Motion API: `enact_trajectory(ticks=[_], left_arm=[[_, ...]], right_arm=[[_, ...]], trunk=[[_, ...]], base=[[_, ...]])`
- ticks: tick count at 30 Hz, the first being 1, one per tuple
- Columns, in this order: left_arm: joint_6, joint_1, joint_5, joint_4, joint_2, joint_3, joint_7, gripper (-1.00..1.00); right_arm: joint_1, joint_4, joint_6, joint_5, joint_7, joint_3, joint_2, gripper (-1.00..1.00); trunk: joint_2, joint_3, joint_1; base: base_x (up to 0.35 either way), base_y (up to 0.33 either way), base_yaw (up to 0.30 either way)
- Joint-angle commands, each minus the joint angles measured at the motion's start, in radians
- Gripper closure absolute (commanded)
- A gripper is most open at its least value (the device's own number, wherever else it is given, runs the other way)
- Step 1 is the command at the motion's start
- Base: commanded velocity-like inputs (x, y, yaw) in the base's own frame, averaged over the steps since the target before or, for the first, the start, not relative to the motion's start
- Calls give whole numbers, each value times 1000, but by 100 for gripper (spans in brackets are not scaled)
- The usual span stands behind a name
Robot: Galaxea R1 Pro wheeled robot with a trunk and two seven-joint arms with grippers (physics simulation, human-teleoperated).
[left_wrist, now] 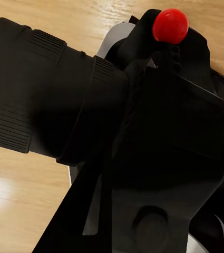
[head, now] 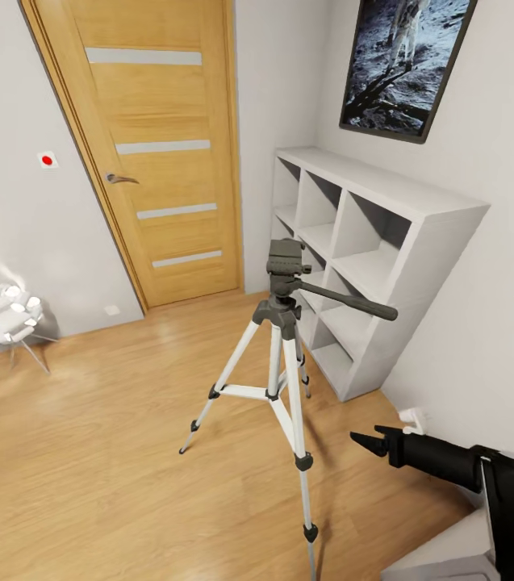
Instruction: Attach the digital camera to the camera tripod in the bedroom.
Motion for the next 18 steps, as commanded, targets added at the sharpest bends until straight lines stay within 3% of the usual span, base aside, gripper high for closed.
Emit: enact_trajectory(ticks=[1,4,6,7,10,18], left_arm=[[-2,0,6,-1,0,-8,3,100],[-2,0,6,-1,0,-8,3,100],[-2,0,6,-1,0,-8,3,100],[-2,0,6,-1,-1,-8,3,100],[-2,0,6,-1,-1,-8,3,100],[-2,0,6,-1,-1,-8,3,100]], right_arm=[[-1,-1,7,8,21,-7,0,-100],[-1,-1,-26,-5,58,1,-10,-100],[-1,0,-70,-7,62,35,-10,-100],[-1,0,-113,-8,64,86,-11,-100],[0,0,-141,-9,65,126,-11,-100],[0,1,-159,-10,66,152,-9,-100]], trunk=[[-2,-2,1],[-2,-2,1],[-2,-2,1],[-2,-2,1],[-2,-2,1],[-2,-2,1]], base=[[0,0,0],[0,0,0],[0,0,0],[0,0,0],[0,0,0],[0,0,0]])
